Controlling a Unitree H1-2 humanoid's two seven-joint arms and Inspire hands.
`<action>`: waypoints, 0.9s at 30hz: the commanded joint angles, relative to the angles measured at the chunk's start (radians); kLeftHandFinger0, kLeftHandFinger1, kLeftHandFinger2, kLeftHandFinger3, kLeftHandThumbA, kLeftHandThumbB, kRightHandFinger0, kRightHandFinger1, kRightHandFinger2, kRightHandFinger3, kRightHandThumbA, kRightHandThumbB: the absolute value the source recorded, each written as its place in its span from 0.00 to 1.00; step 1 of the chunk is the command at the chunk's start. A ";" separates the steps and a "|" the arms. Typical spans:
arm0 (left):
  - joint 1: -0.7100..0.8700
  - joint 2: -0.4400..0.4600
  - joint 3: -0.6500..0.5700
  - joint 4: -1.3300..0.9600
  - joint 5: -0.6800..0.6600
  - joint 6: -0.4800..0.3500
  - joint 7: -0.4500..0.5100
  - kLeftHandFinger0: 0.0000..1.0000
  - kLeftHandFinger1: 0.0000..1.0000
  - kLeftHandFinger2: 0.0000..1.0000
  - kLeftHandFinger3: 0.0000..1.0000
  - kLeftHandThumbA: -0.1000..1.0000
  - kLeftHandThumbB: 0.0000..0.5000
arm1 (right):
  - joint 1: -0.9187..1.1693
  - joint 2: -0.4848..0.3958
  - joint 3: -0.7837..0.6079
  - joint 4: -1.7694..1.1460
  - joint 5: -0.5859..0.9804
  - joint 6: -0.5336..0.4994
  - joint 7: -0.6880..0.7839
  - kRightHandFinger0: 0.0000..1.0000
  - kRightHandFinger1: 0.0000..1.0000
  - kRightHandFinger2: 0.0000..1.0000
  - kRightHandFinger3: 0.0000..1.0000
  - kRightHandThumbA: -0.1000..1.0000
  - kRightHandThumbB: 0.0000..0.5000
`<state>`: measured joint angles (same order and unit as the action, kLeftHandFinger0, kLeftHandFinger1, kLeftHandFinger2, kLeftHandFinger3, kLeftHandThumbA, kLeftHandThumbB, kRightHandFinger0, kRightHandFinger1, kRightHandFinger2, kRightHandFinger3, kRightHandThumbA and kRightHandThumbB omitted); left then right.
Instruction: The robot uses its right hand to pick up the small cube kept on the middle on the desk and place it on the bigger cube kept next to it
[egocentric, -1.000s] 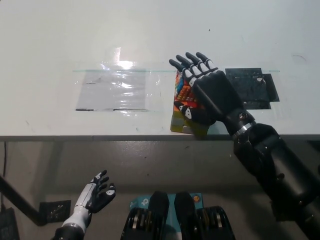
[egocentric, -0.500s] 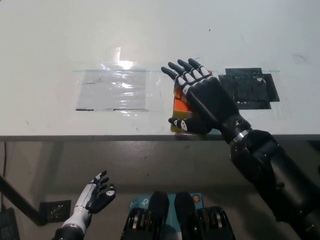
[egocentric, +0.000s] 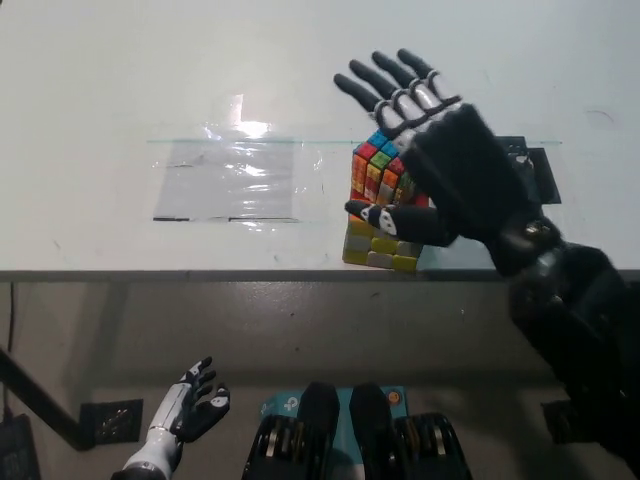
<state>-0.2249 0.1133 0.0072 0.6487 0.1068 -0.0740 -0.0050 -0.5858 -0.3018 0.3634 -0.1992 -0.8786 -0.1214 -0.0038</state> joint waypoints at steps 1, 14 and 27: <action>-0.003 -0.002 0.007 -0.016 -0.019 -0.035 0.009 1.00 1.00 1.00 1.00 0.34 0.59 | 0.058 -0.028 -0.069 -0.129 0.069 0.019 0.053 1.00 1.00 1.00 1.00 0.84 0.64; -0.021 0.011 0.002 -0.014 -0.002 -0.036 0.012 1.00 1.00 1.00 1.00 0.41 0.60 | 0.436 0.005 -0.346 -0.219 0.132 0.034 -0.063 1.00 1.00 1.00 1.00 0.76 0.50; -0.024 0.010 0.005 -0.012 -0.009 -0.039 0.011 1.00 1.00 1.00 1.00 0.39 0.61 | 0.585 0.207 -0.381 0.172 0.156 -0.020 -0.247 1.00 1.00 1.00 1.00 0.66 0.30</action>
<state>-0.2238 0.1137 0.0123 0.6556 0.1022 -0.0847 -0.0047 0.0127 -0.1246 -0.0075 -0.1199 -0.7699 -0.0953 -0.1271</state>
